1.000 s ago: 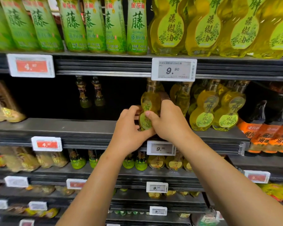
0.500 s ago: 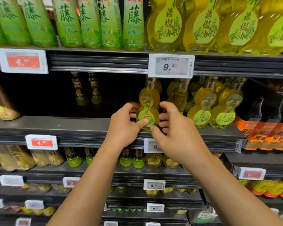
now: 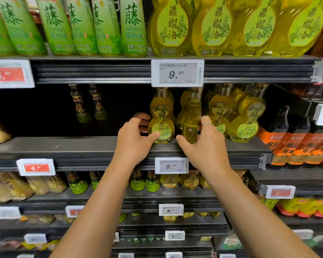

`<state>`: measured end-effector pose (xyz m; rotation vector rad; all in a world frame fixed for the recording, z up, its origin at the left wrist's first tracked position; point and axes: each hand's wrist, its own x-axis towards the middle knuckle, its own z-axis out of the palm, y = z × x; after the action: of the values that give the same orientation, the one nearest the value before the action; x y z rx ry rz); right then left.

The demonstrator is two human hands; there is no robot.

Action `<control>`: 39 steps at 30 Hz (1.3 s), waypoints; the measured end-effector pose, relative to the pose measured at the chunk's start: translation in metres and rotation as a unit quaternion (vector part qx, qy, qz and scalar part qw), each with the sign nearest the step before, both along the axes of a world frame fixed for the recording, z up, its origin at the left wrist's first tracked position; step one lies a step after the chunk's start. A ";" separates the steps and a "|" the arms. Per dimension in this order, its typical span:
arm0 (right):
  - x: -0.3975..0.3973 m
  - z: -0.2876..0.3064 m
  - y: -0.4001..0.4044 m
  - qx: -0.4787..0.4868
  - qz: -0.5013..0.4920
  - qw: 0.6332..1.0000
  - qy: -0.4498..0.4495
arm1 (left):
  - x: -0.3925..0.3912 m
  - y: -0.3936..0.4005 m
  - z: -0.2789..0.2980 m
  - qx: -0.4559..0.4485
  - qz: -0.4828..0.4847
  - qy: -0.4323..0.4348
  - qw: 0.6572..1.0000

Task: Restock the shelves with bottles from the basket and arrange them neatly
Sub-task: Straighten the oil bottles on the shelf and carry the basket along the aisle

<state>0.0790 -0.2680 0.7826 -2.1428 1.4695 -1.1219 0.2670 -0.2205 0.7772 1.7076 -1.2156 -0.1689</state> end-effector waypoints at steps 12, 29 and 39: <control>-0.024 -0.005 -0.010 0.005 0.053 0.998 -0.032 | -0.088 0.012 -0.011 -0.097 -0.102 -0.077 0.987; -0.043 0.007 -0.025 0.033 0.111 0.992 0.047 | -0.084 -0.002 0.005 -0.025 -0.006 -0.140 0.990; -0.046 -0.010 -0.011 0.002 0.115 0.991 -0.066 | -0.092 0.009 0.002 -0.064 -0.044 -0.057 0.995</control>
<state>0.0327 -0.2792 0.7723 -2.1261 1.1322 -1.1495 0.1746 -0.2111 0.7788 1.5708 -1.3587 -0.0450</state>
